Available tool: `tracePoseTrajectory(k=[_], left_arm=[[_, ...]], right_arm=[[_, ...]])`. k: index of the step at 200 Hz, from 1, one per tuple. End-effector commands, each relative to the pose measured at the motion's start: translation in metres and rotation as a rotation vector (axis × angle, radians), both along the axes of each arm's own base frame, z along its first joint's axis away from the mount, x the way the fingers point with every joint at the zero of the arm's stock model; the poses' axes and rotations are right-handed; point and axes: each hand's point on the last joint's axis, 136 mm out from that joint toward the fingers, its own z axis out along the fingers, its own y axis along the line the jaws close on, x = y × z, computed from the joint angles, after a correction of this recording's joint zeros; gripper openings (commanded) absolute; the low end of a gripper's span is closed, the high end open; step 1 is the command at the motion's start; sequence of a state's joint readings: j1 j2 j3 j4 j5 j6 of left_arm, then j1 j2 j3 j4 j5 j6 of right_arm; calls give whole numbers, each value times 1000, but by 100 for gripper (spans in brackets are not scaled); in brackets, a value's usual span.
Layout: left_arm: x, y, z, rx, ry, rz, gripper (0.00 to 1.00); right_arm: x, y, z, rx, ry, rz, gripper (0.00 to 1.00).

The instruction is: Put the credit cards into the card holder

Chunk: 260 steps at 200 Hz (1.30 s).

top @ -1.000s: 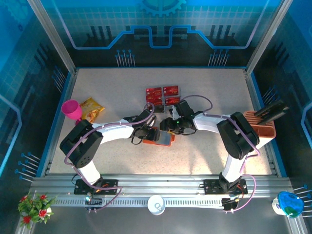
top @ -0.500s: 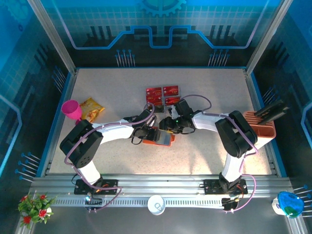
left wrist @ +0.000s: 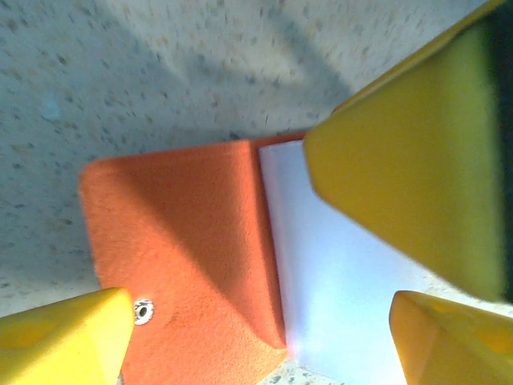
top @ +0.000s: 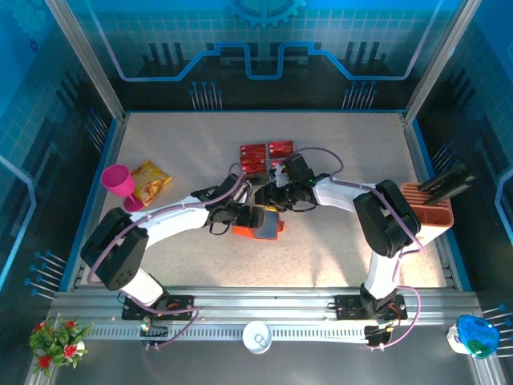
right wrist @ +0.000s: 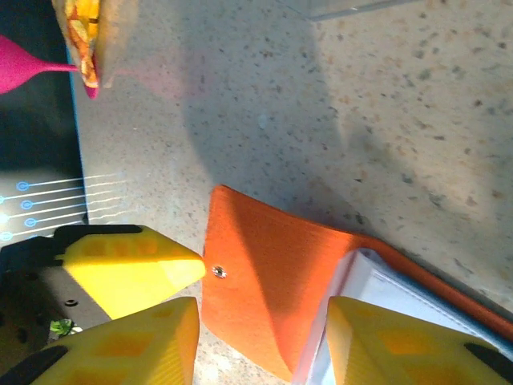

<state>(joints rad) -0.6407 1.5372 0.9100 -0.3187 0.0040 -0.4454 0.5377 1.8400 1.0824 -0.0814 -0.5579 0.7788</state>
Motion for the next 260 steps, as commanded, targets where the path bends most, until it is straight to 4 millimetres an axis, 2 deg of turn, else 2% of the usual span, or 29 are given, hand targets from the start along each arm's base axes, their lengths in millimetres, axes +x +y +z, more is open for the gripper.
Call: tracePoseTrajectory(k=[1, 46, 84, 128, 198, 228, 243, 260], left_arm=[[10, 9, 26, -34, -33, 66, 87], [22, 35, 47, -96, -73, 197, 92], [27, 47, 56, -118, -93, 247, 95], [20, 53, 43, -102, -60, 250, 96], [16, 53, 35, -89, -49, 221, 97], [17, 52, 36, -89, -56, 212, 97], [18, 49, 36, -95, -57, 203, 97], [20, 46, 38, -96, -58, 187, 97]], right_arm=[[-5, 13, 4, 19, 32, 33, 48], [-9, 29, 6, 17, 37, 69, 50], [-12, 46, -7, 8, 61, 95, 50], [-7, 65, -23, 12, 69, 105, 50], [6, 73, 1, 42, 24, 99, 49], [10, 58, 14, 6, -22, 75, 48], [10, 40, 17, -37, -37, 46, 48], [6, 13, 11, -113, -26, 9, 46]])
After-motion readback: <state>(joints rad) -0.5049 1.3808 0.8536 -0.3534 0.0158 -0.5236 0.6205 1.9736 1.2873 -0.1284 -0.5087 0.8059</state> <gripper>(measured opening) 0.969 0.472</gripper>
